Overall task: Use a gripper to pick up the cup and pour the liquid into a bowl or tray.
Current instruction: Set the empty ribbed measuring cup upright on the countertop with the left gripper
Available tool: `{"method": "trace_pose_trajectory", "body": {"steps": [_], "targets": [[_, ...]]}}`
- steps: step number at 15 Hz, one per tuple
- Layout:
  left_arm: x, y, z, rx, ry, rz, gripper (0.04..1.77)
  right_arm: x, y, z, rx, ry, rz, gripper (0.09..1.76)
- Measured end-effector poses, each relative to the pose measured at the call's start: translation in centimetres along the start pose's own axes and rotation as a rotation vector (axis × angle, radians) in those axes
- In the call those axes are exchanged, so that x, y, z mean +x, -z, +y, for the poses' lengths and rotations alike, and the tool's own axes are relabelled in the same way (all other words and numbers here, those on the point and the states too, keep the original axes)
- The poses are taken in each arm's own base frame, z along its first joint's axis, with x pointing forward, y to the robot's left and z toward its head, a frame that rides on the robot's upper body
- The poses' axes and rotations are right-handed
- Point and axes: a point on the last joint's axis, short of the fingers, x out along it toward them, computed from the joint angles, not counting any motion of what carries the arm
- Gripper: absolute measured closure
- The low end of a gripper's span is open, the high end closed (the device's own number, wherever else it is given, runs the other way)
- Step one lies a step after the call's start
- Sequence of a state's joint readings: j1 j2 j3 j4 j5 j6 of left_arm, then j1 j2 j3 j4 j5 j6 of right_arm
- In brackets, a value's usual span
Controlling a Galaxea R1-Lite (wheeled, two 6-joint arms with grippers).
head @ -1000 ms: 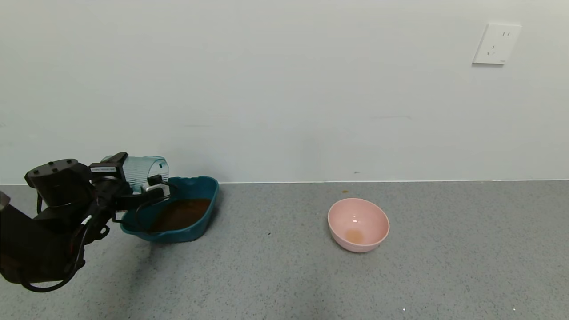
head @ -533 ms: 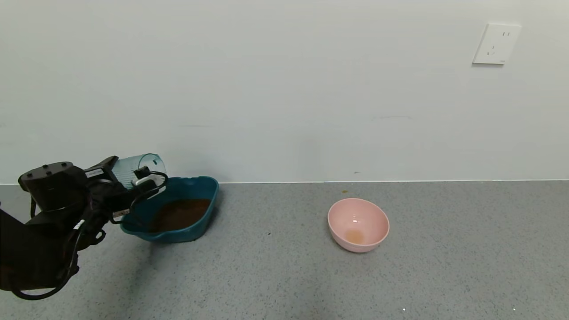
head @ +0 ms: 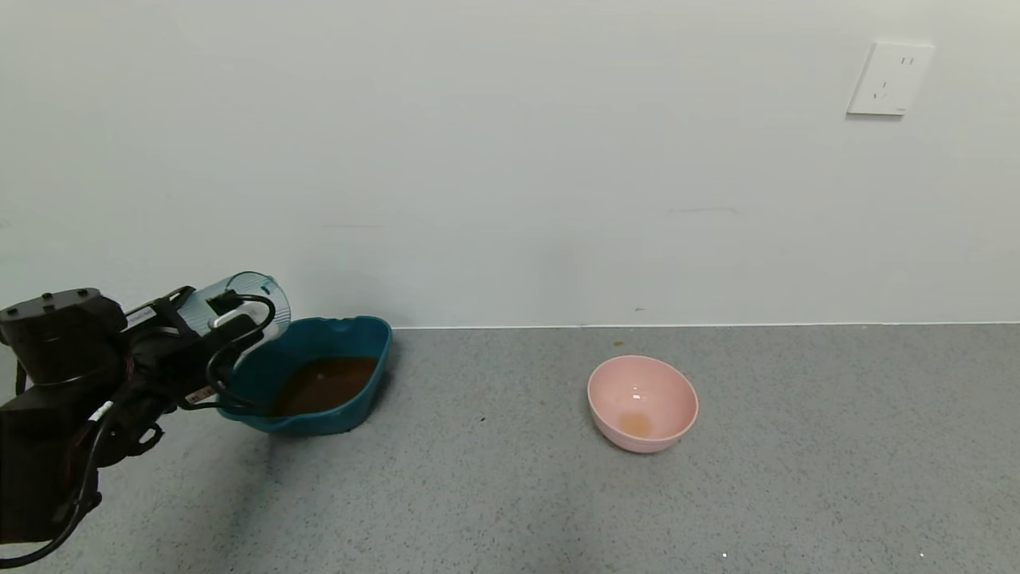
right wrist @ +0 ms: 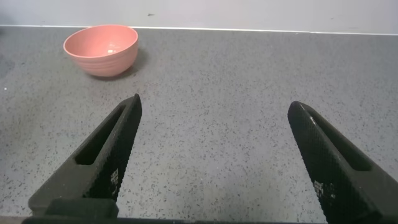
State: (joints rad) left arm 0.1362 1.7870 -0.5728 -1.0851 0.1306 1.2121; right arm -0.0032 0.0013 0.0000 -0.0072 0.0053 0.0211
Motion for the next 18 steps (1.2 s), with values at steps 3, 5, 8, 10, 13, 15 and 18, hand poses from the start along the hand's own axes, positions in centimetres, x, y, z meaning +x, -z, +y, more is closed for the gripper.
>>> {"method": "trace_pose_trajectory", "body": {"steps": [3, 5, 8, 10, 13, 15, 18], "targets": [[-1.7, -1.5, 0.3, -0.086, 0.056, -0.024, 0.56, 0.0, 0.0, 0.0, 0.0, 0.0, 0.0, 0.14], [-2.6, -2.7, 0.4, -0.143, 0.081, -0.048, 0.56, 0.0, 0.0, 0.0, 0.0, 0.0, 0.0, 0.14], [-3.8, -4.9, 0.2, -0.25, 0.126, -0.092, 0.56, 0.0, 0.0, 0.0, 0.0, 0.0, 0.0, 0.14], [-4.5, -6.1, -0.1, -0.309, 0.156, -0.126, 0.56, 0.0, 0.0, 0.0, 0.0, 0.0, 0.0, 0.14], [-4.7, -7.3, -0.2, -0.387, 0.177, -0.162, 0.56, 0.0, 0.0, 0.0, 0.0, 0.0, 0.0, 0.14], [-4.9, -8.2, -0.5, -0.461, 0.203, -0.191, 0.56, 0.0, 0.0, 0.0, 0.0, 0.0, 0.0, 0.14], [-5.5, -9.5, -1.3, -0.576, 0.268, -0.228, 0.56, 0.0, 0.0, 0.0, 0.0, 0.0, 0.0, 0.14]]}}
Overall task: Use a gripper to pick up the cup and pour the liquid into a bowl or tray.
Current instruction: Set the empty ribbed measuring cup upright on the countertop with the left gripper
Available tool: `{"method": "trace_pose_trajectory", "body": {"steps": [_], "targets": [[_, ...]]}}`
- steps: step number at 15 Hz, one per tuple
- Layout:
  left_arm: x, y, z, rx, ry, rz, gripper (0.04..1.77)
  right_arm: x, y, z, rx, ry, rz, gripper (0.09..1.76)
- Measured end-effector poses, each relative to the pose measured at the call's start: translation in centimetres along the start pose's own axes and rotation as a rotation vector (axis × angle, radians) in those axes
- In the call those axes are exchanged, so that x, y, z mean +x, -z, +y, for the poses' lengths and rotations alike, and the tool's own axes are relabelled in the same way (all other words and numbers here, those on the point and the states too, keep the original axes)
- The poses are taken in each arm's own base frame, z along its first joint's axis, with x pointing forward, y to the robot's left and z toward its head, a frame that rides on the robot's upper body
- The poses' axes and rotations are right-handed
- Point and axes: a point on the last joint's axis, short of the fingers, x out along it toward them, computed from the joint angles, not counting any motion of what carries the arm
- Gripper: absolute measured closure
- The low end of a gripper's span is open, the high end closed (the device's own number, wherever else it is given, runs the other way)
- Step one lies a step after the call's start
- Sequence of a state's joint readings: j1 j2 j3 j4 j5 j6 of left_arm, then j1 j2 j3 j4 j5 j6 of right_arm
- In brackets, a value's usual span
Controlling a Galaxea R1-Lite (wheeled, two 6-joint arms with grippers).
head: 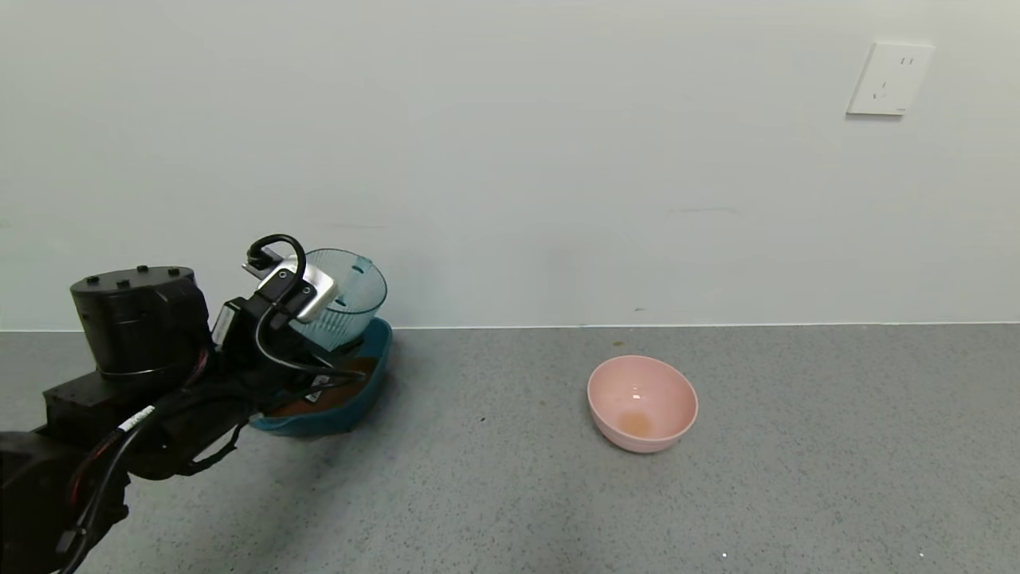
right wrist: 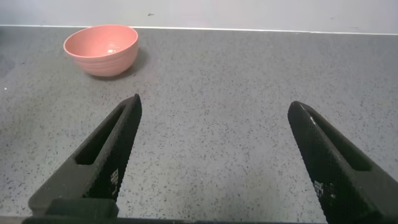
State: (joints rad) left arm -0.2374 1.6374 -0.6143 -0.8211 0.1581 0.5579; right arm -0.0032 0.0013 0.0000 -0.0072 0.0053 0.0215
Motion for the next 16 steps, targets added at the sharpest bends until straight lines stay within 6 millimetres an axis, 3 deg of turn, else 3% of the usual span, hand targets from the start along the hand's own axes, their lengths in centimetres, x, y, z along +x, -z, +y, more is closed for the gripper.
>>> {"method": "trace_pose_trajectory", "body": {"steps": [10, 16], "targets": [[-0.5, -1.1, -3.9, -0.368, 0.266, -0.067, 0.56, 0.0, 0.0, 0.0, 0.0, 0.0, 0.0, 0.14], [2.8, -1.1, -6.8, -0.476, 0.257, -0.153, 0.56, 0.0, 0.0, 0.0, 0.0, 0.0, 0.0, 0.14]]}}
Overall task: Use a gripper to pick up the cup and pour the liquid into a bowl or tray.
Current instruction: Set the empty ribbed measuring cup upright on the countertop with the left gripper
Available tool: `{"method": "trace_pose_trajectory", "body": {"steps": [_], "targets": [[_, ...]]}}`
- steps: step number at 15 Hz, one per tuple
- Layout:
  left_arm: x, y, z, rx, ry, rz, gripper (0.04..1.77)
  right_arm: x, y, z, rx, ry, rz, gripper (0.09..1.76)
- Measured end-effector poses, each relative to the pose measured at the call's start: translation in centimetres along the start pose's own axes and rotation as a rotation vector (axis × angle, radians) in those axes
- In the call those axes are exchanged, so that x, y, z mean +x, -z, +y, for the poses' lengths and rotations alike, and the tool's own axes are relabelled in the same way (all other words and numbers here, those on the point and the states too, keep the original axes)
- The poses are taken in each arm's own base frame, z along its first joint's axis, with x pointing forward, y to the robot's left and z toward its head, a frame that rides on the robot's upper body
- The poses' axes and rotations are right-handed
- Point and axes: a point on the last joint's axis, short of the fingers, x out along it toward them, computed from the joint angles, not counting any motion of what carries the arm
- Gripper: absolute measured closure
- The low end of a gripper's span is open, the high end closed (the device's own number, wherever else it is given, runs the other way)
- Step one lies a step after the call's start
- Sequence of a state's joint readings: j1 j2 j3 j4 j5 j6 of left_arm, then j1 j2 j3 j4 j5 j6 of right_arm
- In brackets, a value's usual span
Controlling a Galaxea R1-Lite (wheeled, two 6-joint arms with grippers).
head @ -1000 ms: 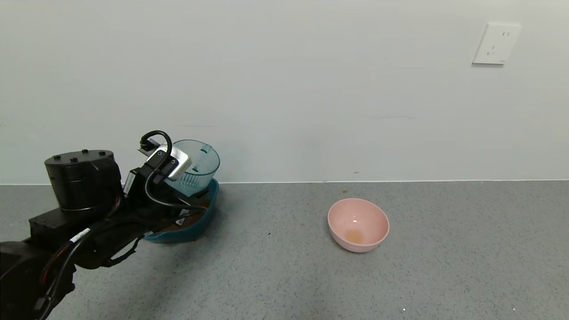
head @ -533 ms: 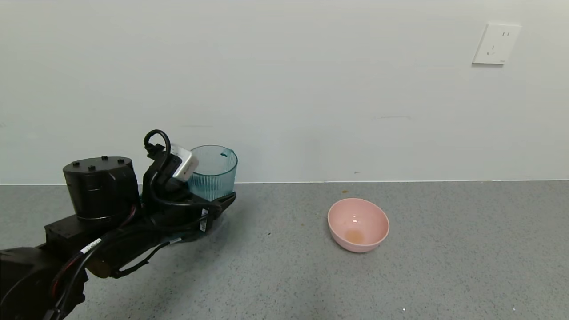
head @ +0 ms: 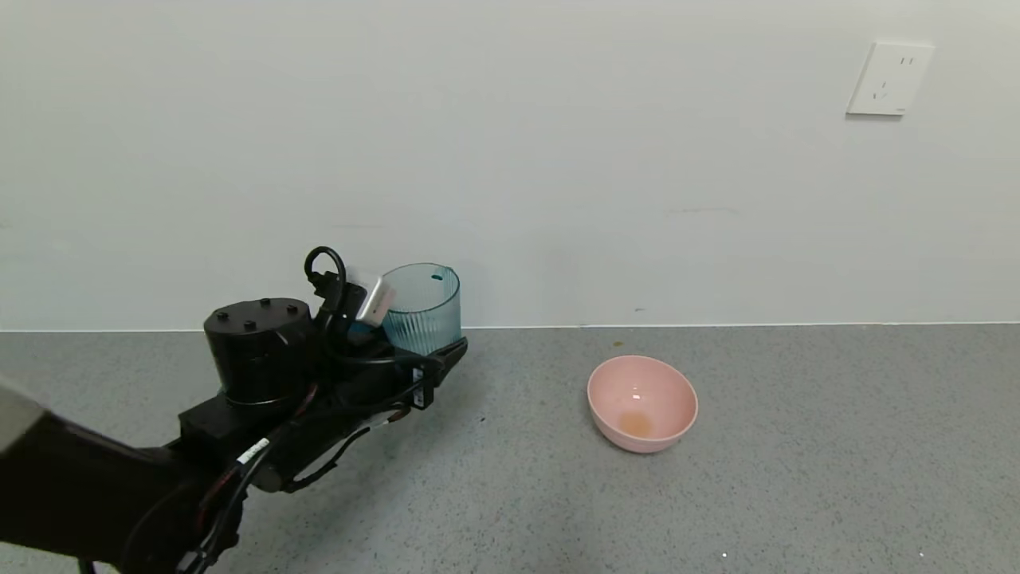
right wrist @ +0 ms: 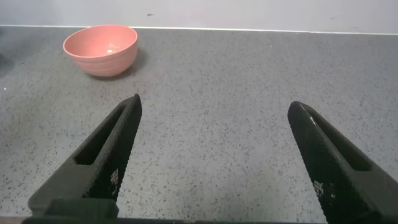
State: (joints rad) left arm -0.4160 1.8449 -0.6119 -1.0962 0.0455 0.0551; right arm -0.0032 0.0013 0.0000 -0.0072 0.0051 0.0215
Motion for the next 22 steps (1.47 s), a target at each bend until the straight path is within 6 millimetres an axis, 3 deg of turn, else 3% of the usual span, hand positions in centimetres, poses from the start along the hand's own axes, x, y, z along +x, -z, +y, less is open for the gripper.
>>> {"method": "trace_pose_trajectory", "body": {"steps": [7, 10, 22], "targets": [[7.1, 4.5, -2.0, -0.024, -0.024, 0.006, 0.56, 0.0, 0.0, 0.0, -0.001, -0.001, 0.0, 0.14], [9.2, 6.3, -3.3, -0.02, -0.01, 0.03, 0.56, 0.0, 0.0, 0.0, -0.001, 0.0, 0.0, 0.14], [12.7, 10.4, -4.9, -0.029, -0.001, 0.079, 0.56, 0.0, 0.0, 0.0, 0.0, 0.0, 0.0, 0.14]]}}
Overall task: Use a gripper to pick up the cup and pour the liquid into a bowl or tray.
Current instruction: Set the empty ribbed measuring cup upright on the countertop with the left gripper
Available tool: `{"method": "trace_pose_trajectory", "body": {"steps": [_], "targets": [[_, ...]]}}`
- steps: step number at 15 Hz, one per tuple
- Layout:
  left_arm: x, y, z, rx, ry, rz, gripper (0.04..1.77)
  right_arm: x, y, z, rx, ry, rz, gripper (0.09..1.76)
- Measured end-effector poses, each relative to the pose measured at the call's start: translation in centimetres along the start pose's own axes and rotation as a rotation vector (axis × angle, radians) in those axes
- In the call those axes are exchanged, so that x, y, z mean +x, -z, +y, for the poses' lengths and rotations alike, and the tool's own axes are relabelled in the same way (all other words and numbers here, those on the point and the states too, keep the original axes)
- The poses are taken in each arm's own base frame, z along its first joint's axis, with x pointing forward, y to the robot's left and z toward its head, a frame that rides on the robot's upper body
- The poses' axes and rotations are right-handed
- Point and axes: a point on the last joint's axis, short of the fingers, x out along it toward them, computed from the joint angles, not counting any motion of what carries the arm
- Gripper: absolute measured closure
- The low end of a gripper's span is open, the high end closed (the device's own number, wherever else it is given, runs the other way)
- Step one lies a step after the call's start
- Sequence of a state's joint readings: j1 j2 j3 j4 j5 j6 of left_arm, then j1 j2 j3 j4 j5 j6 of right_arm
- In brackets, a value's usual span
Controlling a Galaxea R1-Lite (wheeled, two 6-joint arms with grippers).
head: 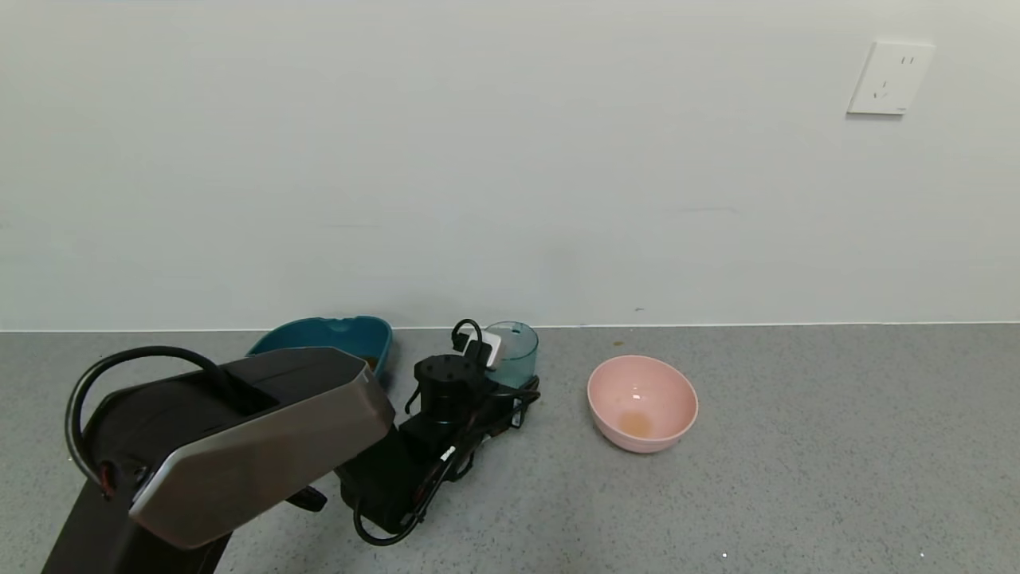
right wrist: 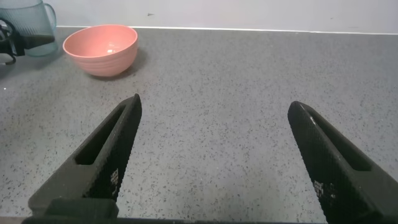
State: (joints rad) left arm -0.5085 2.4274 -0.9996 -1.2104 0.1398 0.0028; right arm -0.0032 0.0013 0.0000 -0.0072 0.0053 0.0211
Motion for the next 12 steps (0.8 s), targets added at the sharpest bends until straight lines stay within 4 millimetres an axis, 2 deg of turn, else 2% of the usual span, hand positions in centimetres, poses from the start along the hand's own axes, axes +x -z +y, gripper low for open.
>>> {"method": "trace_pose_trajectory", "body": {"steps": [12], "targets": [[0.77, 0.75, -0.79, -0.059, 0.021, -0.004, 0.56, 0.0, 0.0, 0.0, 0.0, 0.0, 0.0, 0.14]]}}
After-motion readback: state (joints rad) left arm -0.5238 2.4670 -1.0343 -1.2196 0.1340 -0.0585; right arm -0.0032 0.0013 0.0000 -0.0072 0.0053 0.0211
